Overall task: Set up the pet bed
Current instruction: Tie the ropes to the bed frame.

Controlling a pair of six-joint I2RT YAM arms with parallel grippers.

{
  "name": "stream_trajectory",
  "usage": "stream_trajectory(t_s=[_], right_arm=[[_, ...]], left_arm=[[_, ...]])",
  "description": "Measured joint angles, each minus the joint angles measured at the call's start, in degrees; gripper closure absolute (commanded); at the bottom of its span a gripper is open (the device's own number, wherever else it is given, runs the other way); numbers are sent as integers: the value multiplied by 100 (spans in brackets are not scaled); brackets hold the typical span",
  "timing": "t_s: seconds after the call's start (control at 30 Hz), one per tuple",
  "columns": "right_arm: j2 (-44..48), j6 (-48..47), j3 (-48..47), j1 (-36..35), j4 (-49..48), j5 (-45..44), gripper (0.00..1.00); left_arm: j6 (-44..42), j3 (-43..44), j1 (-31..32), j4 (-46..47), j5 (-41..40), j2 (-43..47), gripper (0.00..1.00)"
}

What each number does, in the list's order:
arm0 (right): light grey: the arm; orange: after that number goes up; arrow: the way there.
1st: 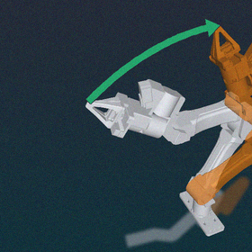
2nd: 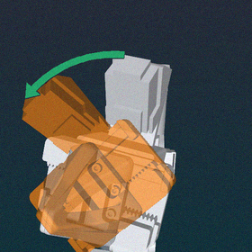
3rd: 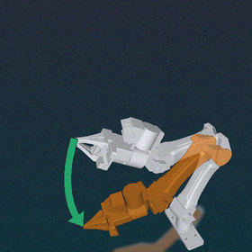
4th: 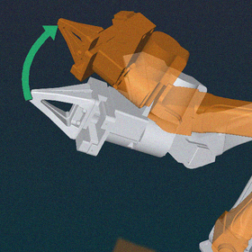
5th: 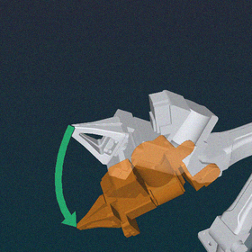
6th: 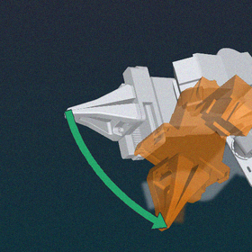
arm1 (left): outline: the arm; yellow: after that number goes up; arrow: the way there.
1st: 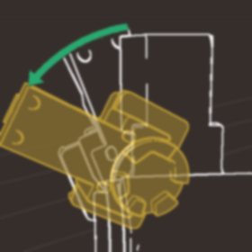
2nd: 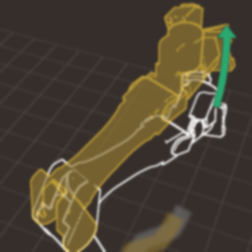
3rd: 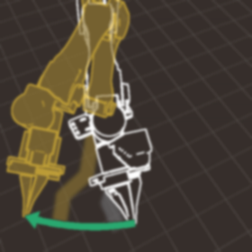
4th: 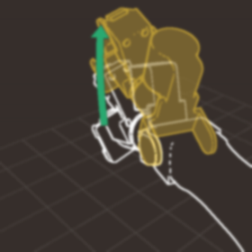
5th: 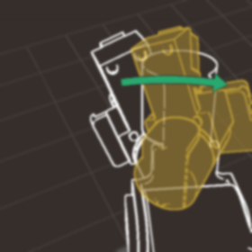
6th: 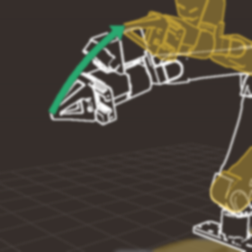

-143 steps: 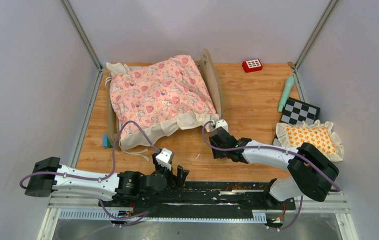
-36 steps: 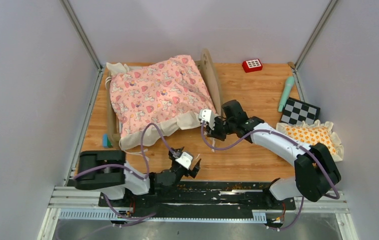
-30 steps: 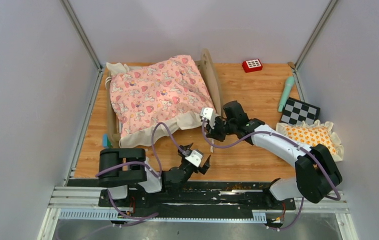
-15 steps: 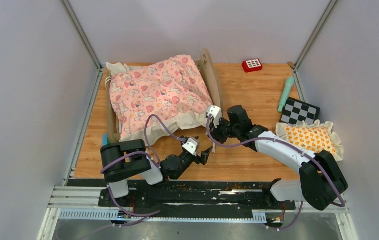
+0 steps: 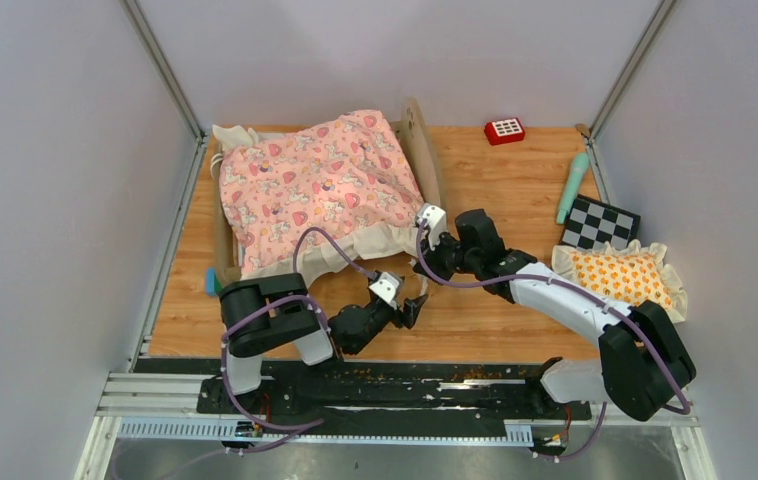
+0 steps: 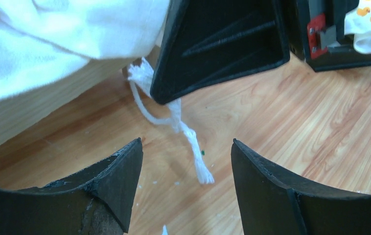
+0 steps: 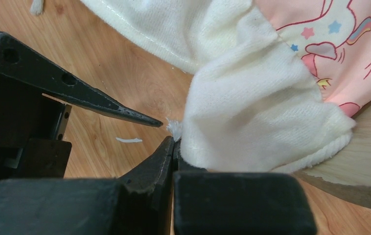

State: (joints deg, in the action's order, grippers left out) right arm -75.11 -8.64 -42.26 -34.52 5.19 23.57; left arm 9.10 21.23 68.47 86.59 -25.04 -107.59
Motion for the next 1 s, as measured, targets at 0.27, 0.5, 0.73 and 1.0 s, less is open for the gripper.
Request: stream_trajectory(t_s=[0.27, 0.5, 0.73, 1.0], right_arm=[[90, 149, 33, 7, -50, 11, 100], [212, 269, 98, 7, -149, 57, 100], [391, 337, 216, 7, -160, 59, 100], [472, 422, 302, 7, -153, 59, 100]], left_arm=[[199, 334, -271, 24, 354, -221, 32], [306, 431, -457, 24, 575, -389, 40], [372, 564, -588, 26, 811, -413, 48], [479, 671, -660, 28, 1032, -448, 67]])
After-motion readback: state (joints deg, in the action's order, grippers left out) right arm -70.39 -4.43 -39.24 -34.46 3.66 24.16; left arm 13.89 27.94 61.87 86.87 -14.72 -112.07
